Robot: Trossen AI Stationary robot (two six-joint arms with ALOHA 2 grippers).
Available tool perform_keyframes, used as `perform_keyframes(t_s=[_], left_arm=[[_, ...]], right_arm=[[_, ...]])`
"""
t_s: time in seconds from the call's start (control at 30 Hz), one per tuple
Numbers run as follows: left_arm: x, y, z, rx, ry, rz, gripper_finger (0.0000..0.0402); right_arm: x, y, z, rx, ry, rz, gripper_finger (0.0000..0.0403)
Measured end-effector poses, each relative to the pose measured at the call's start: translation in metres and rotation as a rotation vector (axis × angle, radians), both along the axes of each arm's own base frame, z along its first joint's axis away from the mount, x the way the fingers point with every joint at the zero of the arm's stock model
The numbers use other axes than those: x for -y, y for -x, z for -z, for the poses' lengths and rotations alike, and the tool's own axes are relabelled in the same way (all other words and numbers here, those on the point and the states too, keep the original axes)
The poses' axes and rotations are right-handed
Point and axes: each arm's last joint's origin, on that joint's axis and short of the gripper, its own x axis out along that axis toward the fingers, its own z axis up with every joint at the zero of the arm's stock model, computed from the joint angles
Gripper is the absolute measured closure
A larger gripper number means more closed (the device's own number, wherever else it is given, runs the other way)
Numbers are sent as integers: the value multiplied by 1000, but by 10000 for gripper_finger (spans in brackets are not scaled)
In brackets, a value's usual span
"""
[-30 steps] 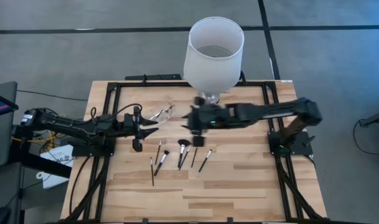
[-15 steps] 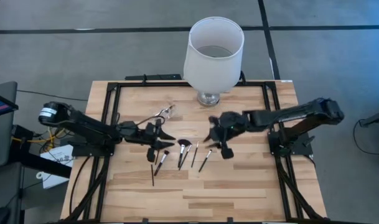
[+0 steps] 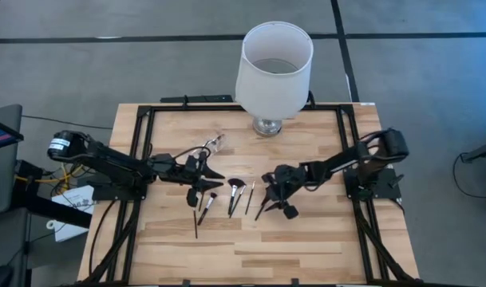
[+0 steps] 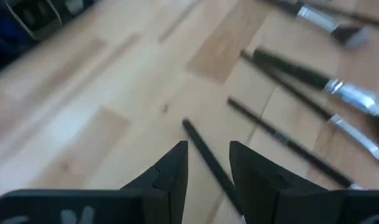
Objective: Put items in baskets/containers
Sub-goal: Put the black powder brush into the transparent organizer
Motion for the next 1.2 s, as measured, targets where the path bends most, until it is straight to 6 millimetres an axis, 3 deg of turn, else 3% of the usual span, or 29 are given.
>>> perform_keyframes(t_s=[0.23, 0.7, 0.9, 1.03, 1.2], left_arm=[[0, 0, -1, 8, 4, -2, 297], [0, 0, -2, 17, 2, -3, 297], [0, 0, -2, 18, 2, -3, 297], [-1, 0, -2, 21, 3, -17, 297], [-1, 0, -1, 15, 10, -41, 297]], right_arm=[[10, -9, 20, 43, 40, 13, 294], [23, -5, 31, 7, 39, -58, 295], [30, -7, 55, -17, -27, -67, 296], [30, -10, 70, 49, -91, -129, 314], [35, -12, 75, 88, -117, -107, 369]])
